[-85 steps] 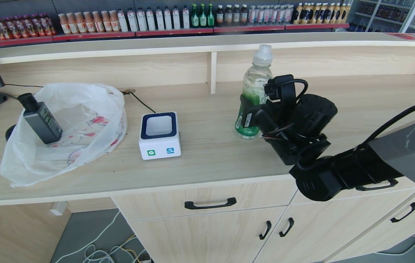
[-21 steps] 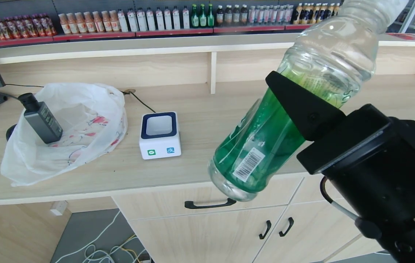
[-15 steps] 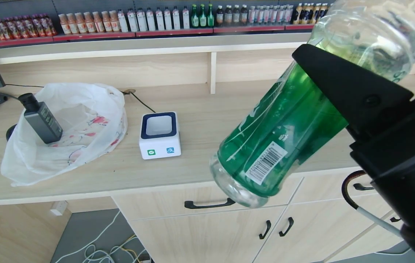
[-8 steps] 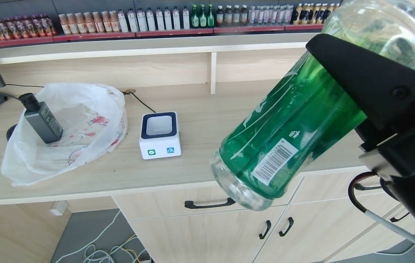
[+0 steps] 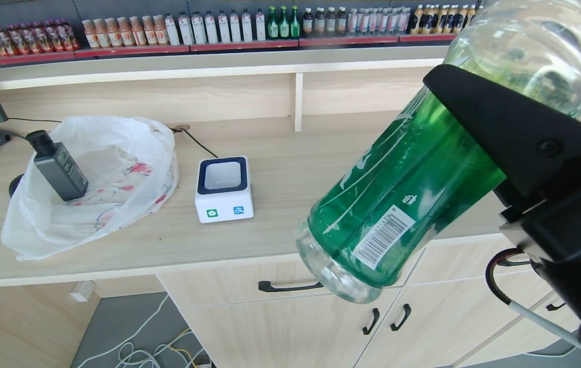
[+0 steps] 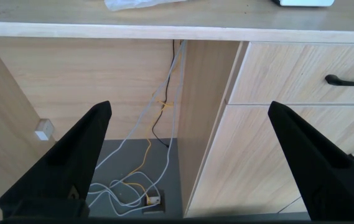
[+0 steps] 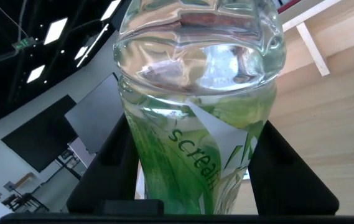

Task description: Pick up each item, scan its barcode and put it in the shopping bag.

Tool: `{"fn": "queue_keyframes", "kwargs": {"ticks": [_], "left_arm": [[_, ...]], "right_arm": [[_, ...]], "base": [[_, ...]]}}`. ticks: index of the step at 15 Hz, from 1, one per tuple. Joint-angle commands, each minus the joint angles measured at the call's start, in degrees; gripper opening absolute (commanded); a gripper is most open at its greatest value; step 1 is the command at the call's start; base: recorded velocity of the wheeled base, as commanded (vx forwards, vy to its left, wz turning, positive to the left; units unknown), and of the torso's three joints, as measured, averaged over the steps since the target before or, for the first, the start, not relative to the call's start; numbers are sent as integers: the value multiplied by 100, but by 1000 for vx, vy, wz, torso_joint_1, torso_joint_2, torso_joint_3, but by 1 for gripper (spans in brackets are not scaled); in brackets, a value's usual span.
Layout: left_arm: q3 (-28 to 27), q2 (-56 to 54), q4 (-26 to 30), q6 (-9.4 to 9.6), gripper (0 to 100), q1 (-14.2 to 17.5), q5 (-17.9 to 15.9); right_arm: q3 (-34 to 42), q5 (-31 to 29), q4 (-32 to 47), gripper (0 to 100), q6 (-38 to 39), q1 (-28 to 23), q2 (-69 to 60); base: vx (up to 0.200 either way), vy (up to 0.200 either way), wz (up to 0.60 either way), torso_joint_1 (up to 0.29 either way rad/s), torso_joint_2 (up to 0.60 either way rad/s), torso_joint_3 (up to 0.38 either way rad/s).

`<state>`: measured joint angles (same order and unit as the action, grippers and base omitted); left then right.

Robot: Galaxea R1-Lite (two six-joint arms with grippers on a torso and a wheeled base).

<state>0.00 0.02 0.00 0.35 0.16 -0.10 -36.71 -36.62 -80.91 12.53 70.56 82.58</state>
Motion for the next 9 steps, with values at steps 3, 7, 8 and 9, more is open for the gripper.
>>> {"fn": "queue_keyframes", "kwargs": {"ticks": [3, 7, 8, 9], "left_arm": [[0, -2, 0, 0, 100, 2, 1], [0, -2, 0, 0, 100, 2, 1], [0, -2, 0, 0, 100, 2, 1], [0, -2, 0, 0, 100, 2, 1]], "right_arm": [[6, 15, -4, 0, 4, 2, 30], [23, 23, -4, 0, 4, -25, 74], [23, 23, -4, 0, 4, -60, 109], [93, 32, -4, 0, 4, -218, 197]], "base": [[0, 0, 0, 0, 0, 0], [0, 0, 0, 0, 0, 0], [0, 0, 0, 0, 0, 0], [0, 0, 0, 0, 0, 0]]}}
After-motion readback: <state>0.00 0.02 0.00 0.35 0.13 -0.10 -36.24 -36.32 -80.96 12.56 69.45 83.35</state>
